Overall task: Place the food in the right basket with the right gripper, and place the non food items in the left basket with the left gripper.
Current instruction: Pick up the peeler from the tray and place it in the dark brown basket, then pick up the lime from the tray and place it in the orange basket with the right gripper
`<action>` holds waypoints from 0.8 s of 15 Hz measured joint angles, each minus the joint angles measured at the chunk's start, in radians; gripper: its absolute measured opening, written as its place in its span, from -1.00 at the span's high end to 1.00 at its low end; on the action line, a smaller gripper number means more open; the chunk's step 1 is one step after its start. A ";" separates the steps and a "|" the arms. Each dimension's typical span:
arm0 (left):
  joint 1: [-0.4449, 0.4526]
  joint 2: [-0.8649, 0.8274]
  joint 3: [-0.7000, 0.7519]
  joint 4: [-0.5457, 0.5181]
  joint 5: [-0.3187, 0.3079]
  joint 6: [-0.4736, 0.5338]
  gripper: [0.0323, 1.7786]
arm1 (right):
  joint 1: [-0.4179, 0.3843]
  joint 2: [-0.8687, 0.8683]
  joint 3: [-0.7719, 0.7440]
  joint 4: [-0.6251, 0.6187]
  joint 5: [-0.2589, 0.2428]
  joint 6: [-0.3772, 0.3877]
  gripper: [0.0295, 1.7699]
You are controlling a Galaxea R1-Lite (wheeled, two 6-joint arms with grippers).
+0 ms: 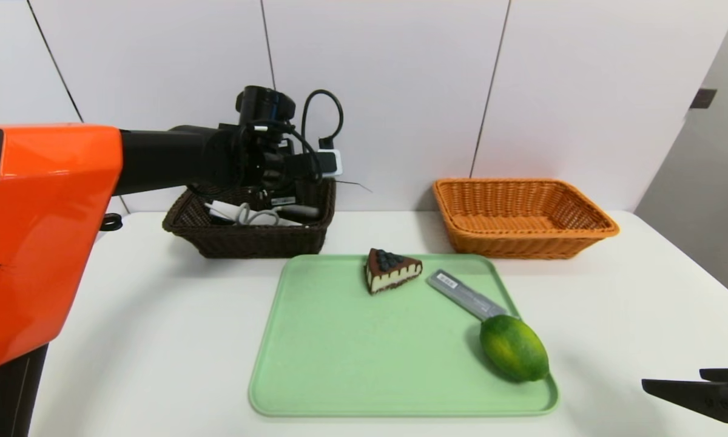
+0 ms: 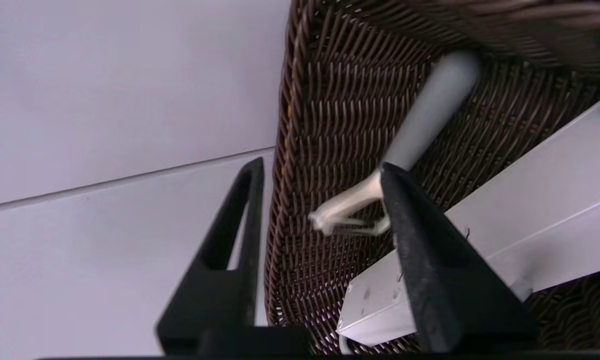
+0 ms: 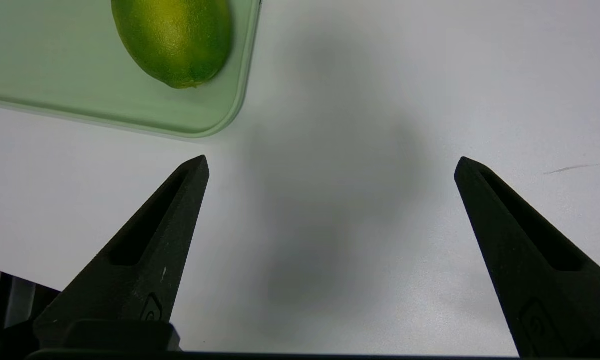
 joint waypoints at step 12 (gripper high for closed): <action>-0.167 -0.083 -0.023 0.009 0.240 -0.697 -0.71 | -0.013 -0.009 -0.013 0.000 0.002 0.001 -0.92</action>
